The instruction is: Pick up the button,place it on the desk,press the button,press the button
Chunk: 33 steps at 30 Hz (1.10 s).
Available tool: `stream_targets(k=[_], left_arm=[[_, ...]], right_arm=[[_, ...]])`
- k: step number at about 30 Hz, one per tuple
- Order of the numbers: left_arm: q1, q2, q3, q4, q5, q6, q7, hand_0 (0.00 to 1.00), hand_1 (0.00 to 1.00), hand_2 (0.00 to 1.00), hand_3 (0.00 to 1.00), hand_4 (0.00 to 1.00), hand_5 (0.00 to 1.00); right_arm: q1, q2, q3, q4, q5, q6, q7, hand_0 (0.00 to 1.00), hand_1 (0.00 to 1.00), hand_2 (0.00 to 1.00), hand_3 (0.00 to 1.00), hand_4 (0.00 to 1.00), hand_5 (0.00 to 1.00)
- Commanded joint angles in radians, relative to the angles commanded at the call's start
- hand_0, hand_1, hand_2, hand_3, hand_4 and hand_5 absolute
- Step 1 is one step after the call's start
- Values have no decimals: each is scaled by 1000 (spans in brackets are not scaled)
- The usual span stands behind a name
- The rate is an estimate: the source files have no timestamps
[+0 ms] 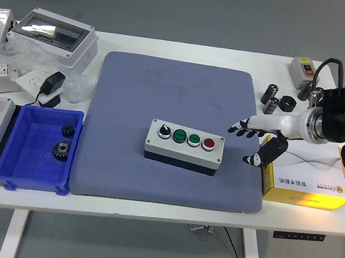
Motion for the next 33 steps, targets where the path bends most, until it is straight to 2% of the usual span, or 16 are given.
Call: stream_targets(k=[1,6,7,12,13,18,19,33], left_arm=[[-1,0,0,0,0,0,0,690,638,616,658,691,445],[-2,0,-2,0,2,0,-1,690,638,616,658,691,445],[-2,0,-2,0,2,-1,-1,689,638,615,656,692,440],[-2,-3,-2,0,4,-1,-1,689,638,615,656,692,440],[-2,-3,-3,0,4,-1,-1,689,638,614,655,700,441],[-2,-3,-3,0,5,-1,-1,689,638,614,655,700,441],[-2,-3,-3,0,5,-1,-1,689,638,613,653,698,435],[-6,-2,-7,0,16,-3,-2,689,638,610,650,695,422]], right_arm=[[1,4,-4,-6,0,-4,-2,64,184,357,975,222,150],[1,36,-33,-48,1,-31,-8,64,184,357,975,222,150],[1,40,-36,-51,1,-33,-9,47,149,319,990,211,87],[-6,64,-50,-47,7,-37,-6,47,149,319,990,211,87],[-7,67,-52,-44,7,-37,-5,37,145,306,977,184,74],[-9,83,-56,-34,6,-38,-1,37,145,306,977,184,74],[-9,86,-56,-35,5,-39,-1,29,136,280,964,171,89],[-10,134,-88,-69,-4,-58,0,20,125,267,950,164,92]])
